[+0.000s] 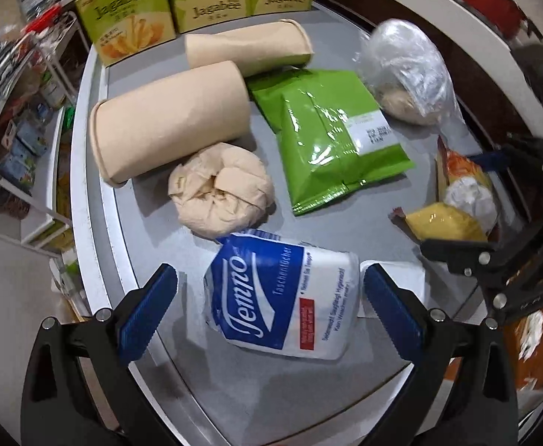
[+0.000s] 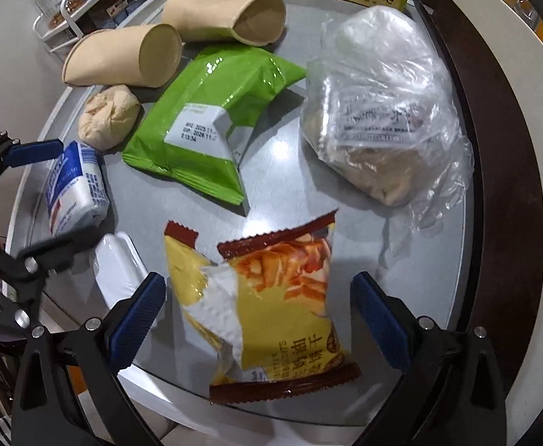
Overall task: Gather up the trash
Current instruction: 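Grasp the Tempo tissue pack with the left tool while the right tool grasps the chip bag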
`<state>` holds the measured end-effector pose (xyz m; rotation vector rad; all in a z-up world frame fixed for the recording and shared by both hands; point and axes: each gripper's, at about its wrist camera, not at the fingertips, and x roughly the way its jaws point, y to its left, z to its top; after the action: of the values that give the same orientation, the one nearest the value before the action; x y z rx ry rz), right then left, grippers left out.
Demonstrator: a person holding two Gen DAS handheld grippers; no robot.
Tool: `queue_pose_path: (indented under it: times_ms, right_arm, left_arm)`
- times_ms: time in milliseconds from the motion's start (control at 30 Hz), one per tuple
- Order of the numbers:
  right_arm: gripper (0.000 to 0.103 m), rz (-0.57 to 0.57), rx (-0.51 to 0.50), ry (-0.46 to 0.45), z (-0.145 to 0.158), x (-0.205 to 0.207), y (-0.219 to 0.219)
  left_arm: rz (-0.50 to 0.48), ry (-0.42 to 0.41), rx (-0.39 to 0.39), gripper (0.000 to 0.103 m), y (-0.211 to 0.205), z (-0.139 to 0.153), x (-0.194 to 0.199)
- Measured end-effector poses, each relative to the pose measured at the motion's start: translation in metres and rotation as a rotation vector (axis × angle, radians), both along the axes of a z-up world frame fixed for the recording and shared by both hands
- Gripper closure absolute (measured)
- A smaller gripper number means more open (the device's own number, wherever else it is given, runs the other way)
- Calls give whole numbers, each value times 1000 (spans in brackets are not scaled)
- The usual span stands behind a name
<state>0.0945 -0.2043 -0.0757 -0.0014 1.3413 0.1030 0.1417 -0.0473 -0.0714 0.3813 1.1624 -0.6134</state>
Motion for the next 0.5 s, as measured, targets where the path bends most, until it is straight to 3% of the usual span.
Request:
queue_pose_path:
  times_ms: [300,500]
  right_arm:
    - [4,17,-60,0,-4,15,10]
    - [4,-7,-29,-65,-3,12,6]
  left_arm:
    - [23,-46,80,2,-4,-7,-4]
    - [46,-22,28,2,0,-7,0]
